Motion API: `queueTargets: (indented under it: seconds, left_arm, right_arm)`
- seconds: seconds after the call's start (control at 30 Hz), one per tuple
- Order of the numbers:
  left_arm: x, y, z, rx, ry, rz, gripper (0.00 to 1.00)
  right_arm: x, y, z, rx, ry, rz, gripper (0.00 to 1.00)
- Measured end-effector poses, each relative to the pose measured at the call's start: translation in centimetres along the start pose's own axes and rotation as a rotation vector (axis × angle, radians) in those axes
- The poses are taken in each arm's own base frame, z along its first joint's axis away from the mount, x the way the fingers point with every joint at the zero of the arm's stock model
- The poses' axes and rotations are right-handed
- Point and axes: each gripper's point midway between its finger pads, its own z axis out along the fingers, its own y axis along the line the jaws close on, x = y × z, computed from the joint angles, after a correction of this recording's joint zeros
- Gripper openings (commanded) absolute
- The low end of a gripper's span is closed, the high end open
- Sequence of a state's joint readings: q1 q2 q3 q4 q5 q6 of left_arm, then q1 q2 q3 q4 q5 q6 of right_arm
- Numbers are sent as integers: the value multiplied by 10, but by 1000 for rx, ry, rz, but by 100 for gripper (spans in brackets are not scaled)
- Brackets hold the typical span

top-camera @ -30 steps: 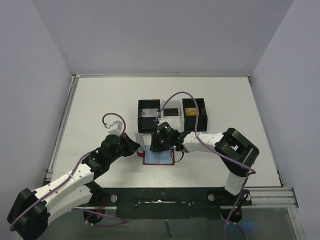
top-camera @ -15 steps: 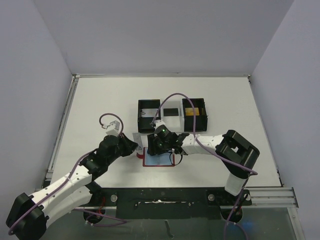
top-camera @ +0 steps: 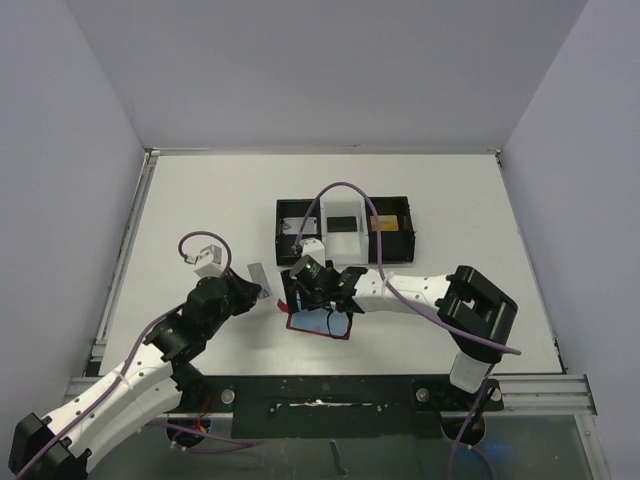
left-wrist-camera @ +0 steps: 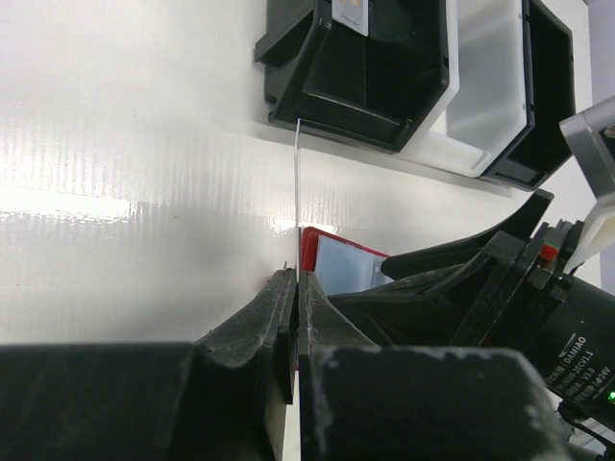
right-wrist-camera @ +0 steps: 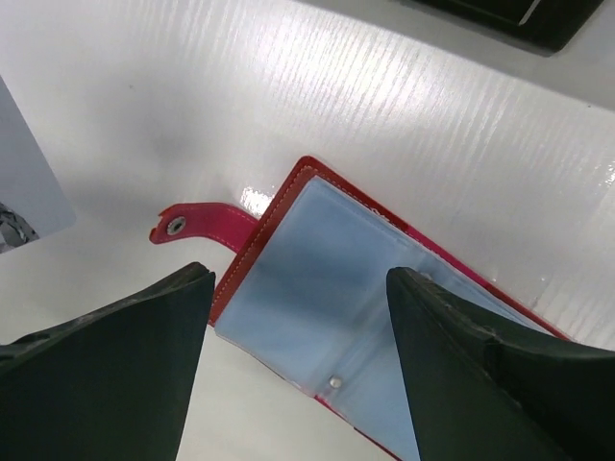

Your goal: Take the credit cards out of the card holder

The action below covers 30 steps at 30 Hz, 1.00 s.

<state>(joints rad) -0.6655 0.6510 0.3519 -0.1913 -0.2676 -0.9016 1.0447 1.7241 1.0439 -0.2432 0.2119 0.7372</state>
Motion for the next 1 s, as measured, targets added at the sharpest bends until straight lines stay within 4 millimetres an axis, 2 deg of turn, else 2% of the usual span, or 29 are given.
queueTargets:
  seconds: [0.2,0.33,0.4,0.53,0.6,0.8,0.87,1.0]
  left_arm:
    - [-6,4,-4,-17,-29,-1,0]
    - [-5,9,-5,-34,-26,7,0]
    - [-5,10,-5,-35,-27,11,0]
    - [-5,11,-6,-38,-26,24,0]
    - [-4,12,-6,-40,-25,28,0]
    - [-4,13,-7,-43,-22,29,0]
    - [-5,12,-8,-37,-27,26,0]
    - [-8,9,-11,-22,-40,20,0]
  right_arm:
    - [-9,1,-1,89,-18,57,74]
    - [1,-6,9,167,2,95,73]
    - [13,-13,16,209,27,101,72]
    - [13,-13,19,255,10,108,71]
    - [13,-14,19,277,5,107,66]
    - [15,-12,18,292,-6,93,44]
    - [15,-11,18,290,-11,78,46]
    - [14,-9,17,280,-14,19,60]
